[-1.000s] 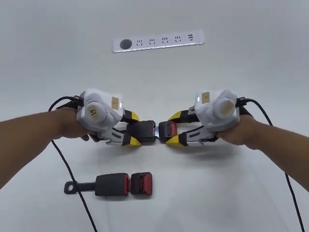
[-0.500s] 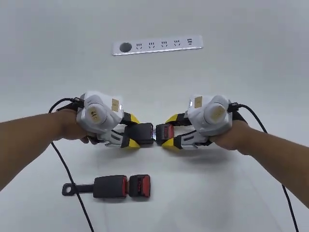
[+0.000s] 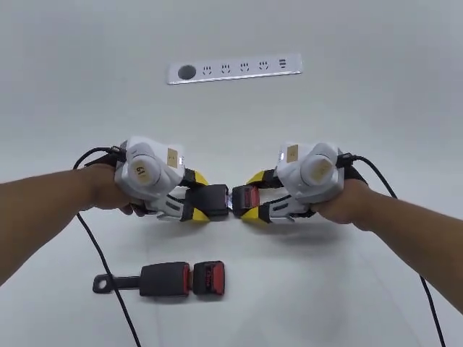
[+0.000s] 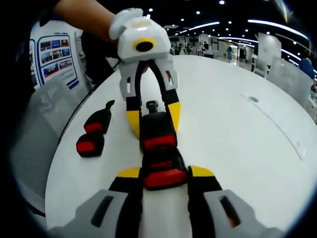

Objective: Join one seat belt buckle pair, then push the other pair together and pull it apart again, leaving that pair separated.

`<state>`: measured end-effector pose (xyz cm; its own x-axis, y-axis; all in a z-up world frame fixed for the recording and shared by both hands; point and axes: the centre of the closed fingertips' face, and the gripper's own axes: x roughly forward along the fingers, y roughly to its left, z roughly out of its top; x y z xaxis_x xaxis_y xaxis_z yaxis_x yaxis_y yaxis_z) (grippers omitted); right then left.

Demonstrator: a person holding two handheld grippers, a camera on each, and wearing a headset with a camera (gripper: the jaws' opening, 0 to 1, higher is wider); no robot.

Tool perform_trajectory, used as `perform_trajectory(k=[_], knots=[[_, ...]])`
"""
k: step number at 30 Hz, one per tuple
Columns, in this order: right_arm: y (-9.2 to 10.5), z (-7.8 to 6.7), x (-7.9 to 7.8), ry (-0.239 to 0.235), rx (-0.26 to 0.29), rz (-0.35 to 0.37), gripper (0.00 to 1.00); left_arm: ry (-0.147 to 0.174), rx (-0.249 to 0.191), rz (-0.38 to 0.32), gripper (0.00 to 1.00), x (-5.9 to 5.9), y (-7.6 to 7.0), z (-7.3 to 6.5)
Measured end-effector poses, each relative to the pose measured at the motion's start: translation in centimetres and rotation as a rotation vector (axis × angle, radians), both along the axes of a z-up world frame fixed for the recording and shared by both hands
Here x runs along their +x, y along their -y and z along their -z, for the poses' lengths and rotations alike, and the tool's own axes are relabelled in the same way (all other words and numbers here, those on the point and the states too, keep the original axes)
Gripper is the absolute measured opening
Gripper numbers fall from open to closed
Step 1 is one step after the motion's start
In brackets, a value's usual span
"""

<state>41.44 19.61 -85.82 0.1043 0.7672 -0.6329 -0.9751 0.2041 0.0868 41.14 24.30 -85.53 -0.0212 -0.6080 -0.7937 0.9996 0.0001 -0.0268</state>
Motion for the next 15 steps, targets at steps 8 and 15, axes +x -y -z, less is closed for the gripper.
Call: perform_trajectory(k=[8, 15], knots=[[-0.04, 0.05, -0.04, 0.009, -0.007, -0.003, 0.35, 0.0, 0.003, 0.004, 0.34, 0.02, -0.07, 0.05], [-0.05, 0.02, -0.06, 0.011, 0.003, -0.002, 0.35, -0.002, -0.002, 0.003, 0.35, 0.0, -0.08, 0.04]])
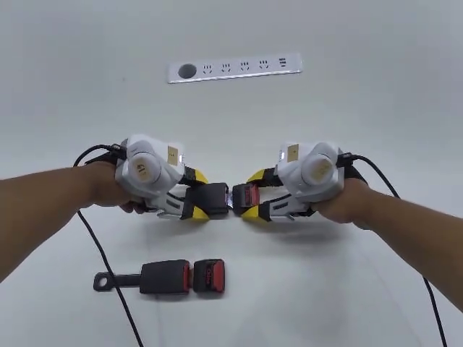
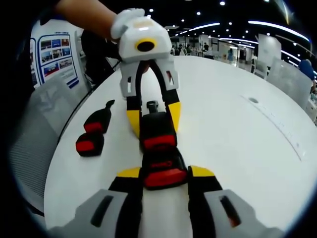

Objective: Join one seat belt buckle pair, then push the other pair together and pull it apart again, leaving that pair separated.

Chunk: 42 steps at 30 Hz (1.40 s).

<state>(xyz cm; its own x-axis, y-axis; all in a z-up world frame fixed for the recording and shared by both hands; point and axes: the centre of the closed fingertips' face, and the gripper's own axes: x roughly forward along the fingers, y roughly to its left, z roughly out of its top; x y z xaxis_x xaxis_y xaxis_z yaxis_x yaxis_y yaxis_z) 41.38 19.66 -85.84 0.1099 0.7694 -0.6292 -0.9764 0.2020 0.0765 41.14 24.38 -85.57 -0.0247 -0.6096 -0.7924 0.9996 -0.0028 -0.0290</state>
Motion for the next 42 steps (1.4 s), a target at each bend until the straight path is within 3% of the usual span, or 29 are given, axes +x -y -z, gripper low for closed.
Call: perform_trajectory(k=[27, 36, 42], knots=[[0.5, 0.0, -0.1, -0.002, 0.016, 0.005, 0.35, 0.002, 0.001, 0.003, 0.35, -0.1, 0.1, -0.1], [2.2, -0.1, -0.3, -0.014, 0.021, 0.018, 0.35, 0.0, 0.002, -0.006, 0.35, -0.1, 0.2, -0.1], [2.2, 0.0, -0.4, -0.022, 0.027, 0.025, 0.35, 0.001, 0.01, -0.006, 0.35, -0.1, 0.2, -0.1]])
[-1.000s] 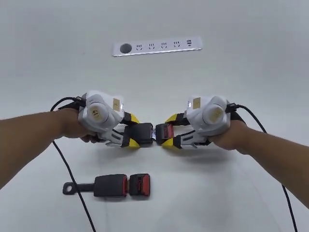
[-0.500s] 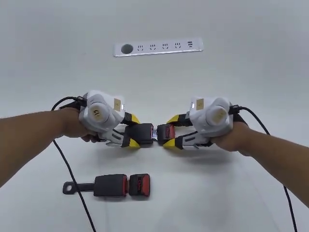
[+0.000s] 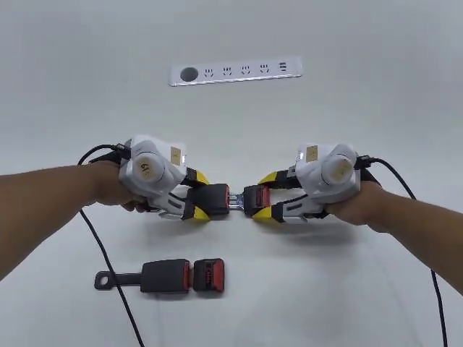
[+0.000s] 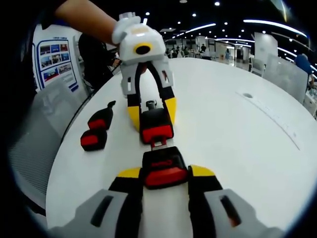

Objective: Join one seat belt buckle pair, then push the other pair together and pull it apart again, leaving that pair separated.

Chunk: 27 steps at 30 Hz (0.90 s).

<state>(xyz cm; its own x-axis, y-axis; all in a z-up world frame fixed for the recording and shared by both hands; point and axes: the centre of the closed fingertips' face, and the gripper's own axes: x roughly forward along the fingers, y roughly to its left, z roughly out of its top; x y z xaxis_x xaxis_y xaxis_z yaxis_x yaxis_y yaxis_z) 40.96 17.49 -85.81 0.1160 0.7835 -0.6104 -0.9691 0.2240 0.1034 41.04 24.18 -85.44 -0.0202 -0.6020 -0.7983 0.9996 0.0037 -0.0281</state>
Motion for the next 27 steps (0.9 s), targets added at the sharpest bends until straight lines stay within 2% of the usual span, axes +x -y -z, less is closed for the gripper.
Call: perform_trajectory(k=[17, 27], knots=[[3.1, -0.1, -0.4, 0.004, -0.019, 0.007, 0.35, 0.002, 0.003, 0.003, 0.35, 0.1, 0.0, 0.1], [5.7, 0.1, -0.4, 0.001, -0.026, 0.022, 0.36, 0.001, 0.007, -0.002, 0.35, 0.1, 0.0, 0.1]])
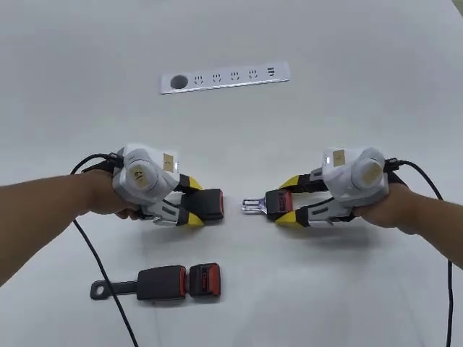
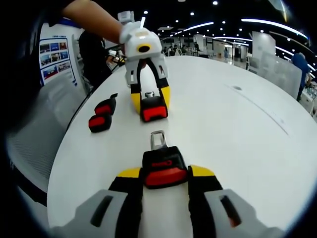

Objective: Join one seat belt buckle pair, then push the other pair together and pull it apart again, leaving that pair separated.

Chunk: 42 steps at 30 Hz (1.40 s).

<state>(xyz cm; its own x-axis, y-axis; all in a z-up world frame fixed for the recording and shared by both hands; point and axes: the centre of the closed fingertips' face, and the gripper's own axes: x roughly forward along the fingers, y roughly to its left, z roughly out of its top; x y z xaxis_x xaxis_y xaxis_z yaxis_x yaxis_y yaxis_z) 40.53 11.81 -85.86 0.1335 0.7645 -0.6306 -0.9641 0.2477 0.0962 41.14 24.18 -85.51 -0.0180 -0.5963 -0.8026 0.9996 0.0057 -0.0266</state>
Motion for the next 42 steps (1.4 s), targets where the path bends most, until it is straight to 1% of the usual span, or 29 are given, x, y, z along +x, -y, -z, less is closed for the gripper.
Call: perform_trajectory(k=[6, 18, 23, 32, 35, 38, 42], knots=[[1.7, -0.2, -0.3, -0.009, -0.01, 0.013, 0.36, 0.0, -0.001, -0.001, 0.35, 0.0, 0.0, 0.0], [3.0, -0.4, -0.6, -0.008, -0.026, 0.029, 0.36, 0.001, 0.001, -0.004, 0.35, -0.1, 0.0, 0.0], [3.9, -0.5, -1.1, -0.011, -0.032, 0.037, 0.36, 0.001, 0.002, -0.004, 0.35, 0.0, -0.1, 0.1], [5.3, -0.5, -1.4, -0.02, -0.031, 0.047, 0.36, 0.0, 0.009, -0.008, 0.35, 0.3, -0.2, 0.4], [5.7, -0.7, -1.5, -0.034, -0.017, 0.065, 0.36, 0.0, 0.011, -0.009, 0.35, 0.4, -0.3, 0.5], [5.8, -0.7, -1.7, -0.023, -0.021, 0.06, 0.37, 0.001, 0.016, -0.007, 0.35, 0.4, -0.3, 0.5], [5.8, -0.8, -1.9, -0.012, -0.029, 0.045, 0.37, -0.004, 0.036, -0.018, 0.36, 0.4, -0.2, 0.6]])
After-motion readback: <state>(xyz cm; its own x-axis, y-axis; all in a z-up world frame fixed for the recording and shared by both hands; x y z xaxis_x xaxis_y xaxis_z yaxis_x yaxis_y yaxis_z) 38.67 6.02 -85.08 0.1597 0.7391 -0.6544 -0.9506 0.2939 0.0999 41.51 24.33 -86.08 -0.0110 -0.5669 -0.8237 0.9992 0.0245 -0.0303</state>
